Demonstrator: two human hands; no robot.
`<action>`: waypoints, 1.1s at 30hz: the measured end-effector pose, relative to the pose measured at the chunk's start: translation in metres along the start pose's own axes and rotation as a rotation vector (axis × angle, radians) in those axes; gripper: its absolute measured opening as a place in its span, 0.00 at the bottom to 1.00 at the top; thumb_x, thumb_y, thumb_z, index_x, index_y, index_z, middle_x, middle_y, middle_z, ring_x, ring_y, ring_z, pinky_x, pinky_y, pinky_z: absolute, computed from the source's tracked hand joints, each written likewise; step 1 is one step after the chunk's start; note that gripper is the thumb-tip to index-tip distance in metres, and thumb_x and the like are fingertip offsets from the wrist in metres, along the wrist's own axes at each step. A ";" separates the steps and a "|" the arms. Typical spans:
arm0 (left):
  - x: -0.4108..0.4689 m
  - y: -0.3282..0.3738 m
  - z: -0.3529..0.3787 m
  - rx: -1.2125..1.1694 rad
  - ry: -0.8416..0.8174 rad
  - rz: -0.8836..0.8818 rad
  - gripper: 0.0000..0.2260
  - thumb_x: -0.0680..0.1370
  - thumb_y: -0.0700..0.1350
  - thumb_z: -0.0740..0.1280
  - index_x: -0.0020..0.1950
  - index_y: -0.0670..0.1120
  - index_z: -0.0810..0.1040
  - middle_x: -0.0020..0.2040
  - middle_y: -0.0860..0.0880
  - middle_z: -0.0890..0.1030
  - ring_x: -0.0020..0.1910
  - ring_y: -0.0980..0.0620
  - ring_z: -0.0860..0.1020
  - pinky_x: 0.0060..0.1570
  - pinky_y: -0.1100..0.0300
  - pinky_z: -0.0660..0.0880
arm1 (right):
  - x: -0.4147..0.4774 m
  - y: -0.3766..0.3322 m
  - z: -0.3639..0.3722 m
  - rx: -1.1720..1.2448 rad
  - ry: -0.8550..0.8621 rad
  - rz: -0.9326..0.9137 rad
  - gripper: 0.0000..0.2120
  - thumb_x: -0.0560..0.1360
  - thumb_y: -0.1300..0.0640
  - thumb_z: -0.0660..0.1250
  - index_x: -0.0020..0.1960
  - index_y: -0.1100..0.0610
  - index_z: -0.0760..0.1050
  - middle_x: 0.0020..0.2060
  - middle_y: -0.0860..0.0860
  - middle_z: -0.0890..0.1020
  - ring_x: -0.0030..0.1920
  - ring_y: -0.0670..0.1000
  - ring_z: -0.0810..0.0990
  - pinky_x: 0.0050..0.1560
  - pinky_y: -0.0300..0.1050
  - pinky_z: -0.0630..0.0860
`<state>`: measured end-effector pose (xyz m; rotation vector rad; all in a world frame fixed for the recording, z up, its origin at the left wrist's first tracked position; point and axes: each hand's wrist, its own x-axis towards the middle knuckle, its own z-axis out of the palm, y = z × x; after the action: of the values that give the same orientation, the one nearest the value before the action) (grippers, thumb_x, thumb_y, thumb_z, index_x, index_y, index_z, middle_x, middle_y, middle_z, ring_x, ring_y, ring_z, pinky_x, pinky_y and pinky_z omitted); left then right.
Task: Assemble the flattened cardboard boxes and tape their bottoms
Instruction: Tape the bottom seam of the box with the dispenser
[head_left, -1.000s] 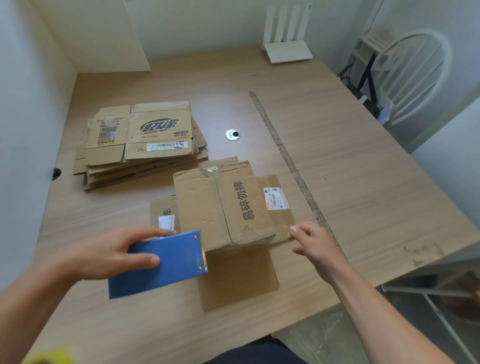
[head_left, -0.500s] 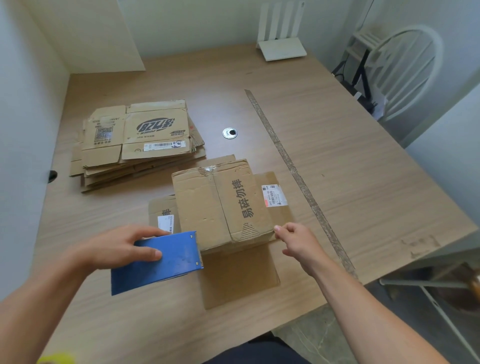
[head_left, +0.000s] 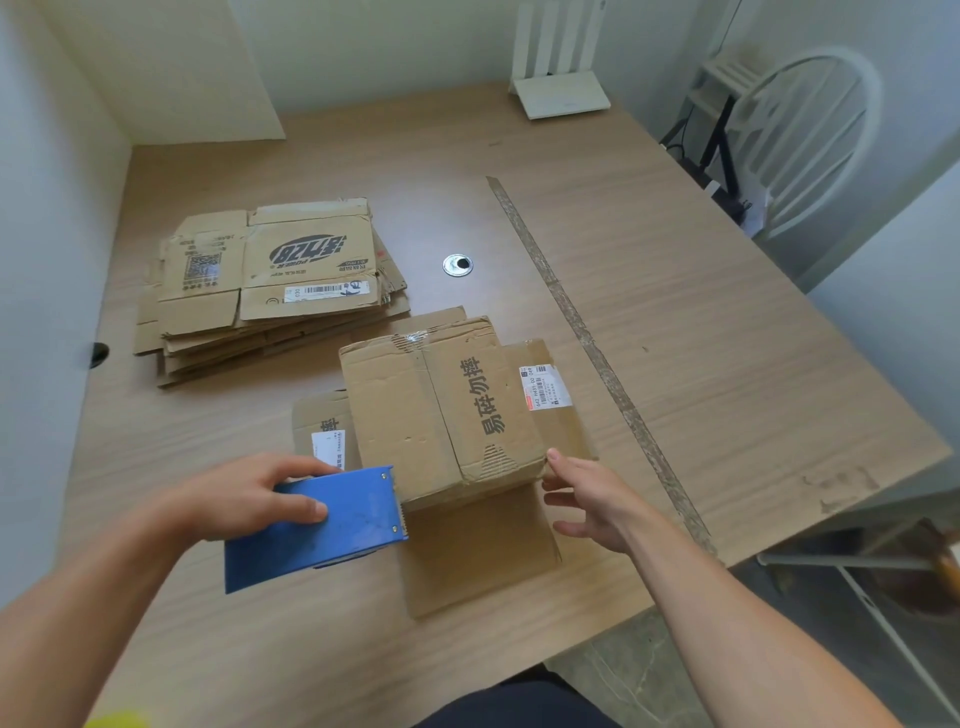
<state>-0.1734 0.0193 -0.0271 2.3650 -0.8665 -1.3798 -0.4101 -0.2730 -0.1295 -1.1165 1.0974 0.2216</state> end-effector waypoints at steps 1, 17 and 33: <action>0.000 0.000 0.000 0.000 0.001 0.000 0.13 0.78 0.51 0.71 0.60 0.64 0.77 0.53 0.62 0.83 0.49 0.64 0.80 0.50 0.62 0.72 | 0.002 0.003 0.002 0.013 0.035 -0.003 0.15 0.79 0.42 0.65 0.48 0.54 0.77 0.47 0.50 0.78 0.50 0.51 0.77 0.47 0.53 0.75; 0.005 -0.002 -0.005 0.057 -0.040 -0.026 0.15 0.78 0.51 0.70 0.62 0.65 0.76 0.55 0.63 0.82 0.51 0.63 0.80 0.56 0.57 0.73 | -0.006 0.014 0.025 -0.209 0.470 -0.527 0.08 0.79 0.54 0.68 0.41 0.52 0.77 0.36 0.47 0.81 0.39 0.46 0.78 0.36 0.31 0.69; 0.004 0.000 -0.008 -0.017 -0.094 -0.063 0.23 0.67 0.62 0.69 0.63 0.65 0.77 0.54 0.63 0.83 0.51 0.59 0.81 0.60 0.51 0.74 | 0.011 0.006 -0.006 -0.672 0.237 -0.805 0.09 0.73 0.54 0.76 0.44 0.54 0.75 0.39 0.47 0.79 0.41 0.45 0.76 0.41 0.31 0.68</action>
<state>-0.1646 0.0159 -0.0259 2.3506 -0.8073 -1.5271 -0.4123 -0.2792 -0.1413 -2.1411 0.6972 -0.2067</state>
